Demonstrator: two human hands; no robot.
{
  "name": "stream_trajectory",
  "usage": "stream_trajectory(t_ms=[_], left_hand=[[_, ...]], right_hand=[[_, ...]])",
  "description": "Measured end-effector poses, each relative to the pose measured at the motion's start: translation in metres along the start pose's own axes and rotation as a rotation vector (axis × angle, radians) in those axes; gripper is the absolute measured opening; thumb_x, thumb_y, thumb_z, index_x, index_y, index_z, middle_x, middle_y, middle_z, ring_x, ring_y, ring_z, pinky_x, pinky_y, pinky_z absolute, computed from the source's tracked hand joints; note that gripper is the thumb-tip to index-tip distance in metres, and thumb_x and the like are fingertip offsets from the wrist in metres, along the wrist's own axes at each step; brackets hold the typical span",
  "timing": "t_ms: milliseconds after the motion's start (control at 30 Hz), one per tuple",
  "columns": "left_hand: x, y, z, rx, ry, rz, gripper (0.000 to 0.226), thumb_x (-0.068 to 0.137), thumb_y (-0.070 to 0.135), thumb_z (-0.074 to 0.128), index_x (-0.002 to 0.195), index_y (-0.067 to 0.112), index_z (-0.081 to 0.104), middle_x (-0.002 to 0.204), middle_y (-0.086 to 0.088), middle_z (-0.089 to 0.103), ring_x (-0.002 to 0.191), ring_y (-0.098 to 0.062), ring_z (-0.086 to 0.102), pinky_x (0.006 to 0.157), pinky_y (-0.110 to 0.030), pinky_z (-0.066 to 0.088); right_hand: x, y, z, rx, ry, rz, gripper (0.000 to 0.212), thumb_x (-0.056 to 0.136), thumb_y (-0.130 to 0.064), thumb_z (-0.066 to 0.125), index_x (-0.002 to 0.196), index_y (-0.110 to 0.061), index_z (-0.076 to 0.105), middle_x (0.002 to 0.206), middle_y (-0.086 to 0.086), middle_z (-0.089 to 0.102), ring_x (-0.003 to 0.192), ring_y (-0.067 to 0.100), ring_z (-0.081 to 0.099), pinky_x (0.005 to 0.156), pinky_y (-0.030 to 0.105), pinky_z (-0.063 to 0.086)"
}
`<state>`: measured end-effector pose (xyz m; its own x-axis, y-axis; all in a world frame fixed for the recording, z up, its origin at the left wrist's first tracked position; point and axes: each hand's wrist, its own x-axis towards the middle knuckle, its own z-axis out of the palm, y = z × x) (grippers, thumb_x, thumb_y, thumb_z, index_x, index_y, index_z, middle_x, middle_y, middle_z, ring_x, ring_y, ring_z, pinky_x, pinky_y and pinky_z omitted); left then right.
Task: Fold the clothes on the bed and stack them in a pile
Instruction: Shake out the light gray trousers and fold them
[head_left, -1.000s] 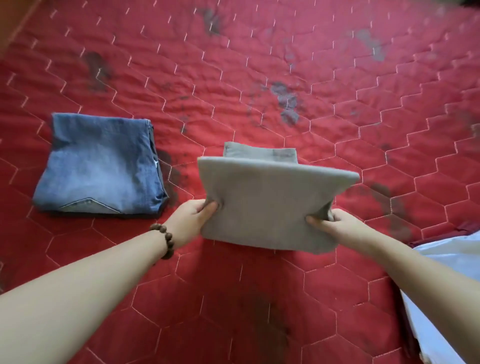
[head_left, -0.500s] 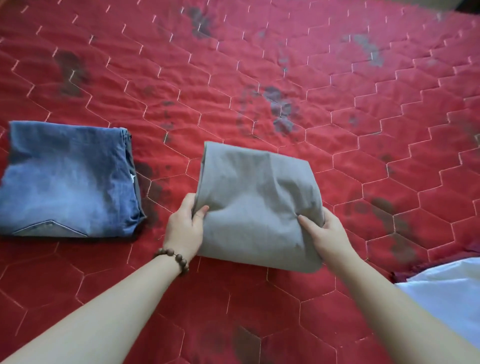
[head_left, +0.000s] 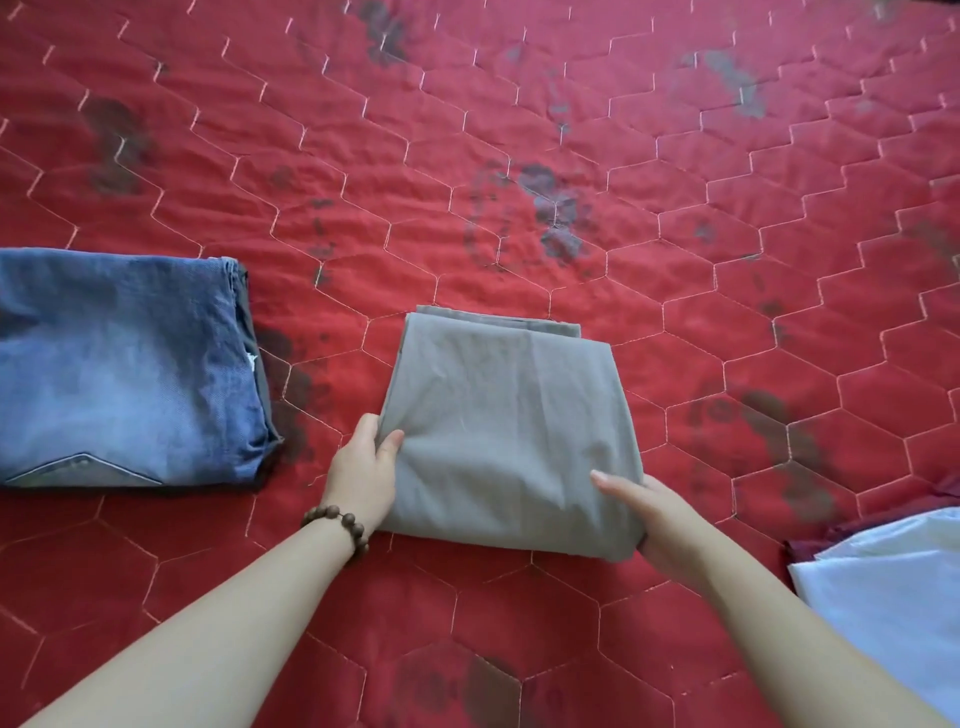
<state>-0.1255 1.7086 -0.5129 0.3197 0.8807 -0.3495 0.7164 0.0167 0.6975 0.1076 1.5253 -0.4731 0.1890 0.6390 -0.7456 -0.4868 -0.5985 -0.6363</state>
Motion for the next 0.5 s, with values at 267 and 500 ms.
stream_trajectory(t_ms=[267, 500], left_hand=[[0.002, 0.0, 0.004, -0.033, 0.039, -0.074, 0.036, 0.098, 0.021, 0.049, 0.068, 0.021, 0.03, 0.061, 0.005, 0.041, 0.058, -0.015, 0.038, 0.056, -0.035, 0.021], [0.021, 0.008, -0.006, 0.064, 0.008, -0.053, 0.03, 0.089, 0.035, 0.06, 0.065, 0.019, 0.05, 0.056, 0.007, 0.051, 0.055, -0.009, 0.046, 0.05, -0.019, 0.03]], right_hand=[[-0.003, -0.015, -0.003, -0.541, -0.065, 0.119, 0.028, 0.08, -0.043, 0.07, 0.105, -0.034, 0.064, 0.094, -0.018, 0.073, 0.086, 0.0, 0.068, 0.07, 0.013, 0.052], [0.01, -0.015, -0.012, -0.398, 0.043, 0.007, 0.015, 0.094, -0.026, 0.059, 0.107, -0.027, 0.066, 0.1, -0.01, 0.074, 0.093, 0.006, 0.069, 0.08, 0.022, 0.055]])
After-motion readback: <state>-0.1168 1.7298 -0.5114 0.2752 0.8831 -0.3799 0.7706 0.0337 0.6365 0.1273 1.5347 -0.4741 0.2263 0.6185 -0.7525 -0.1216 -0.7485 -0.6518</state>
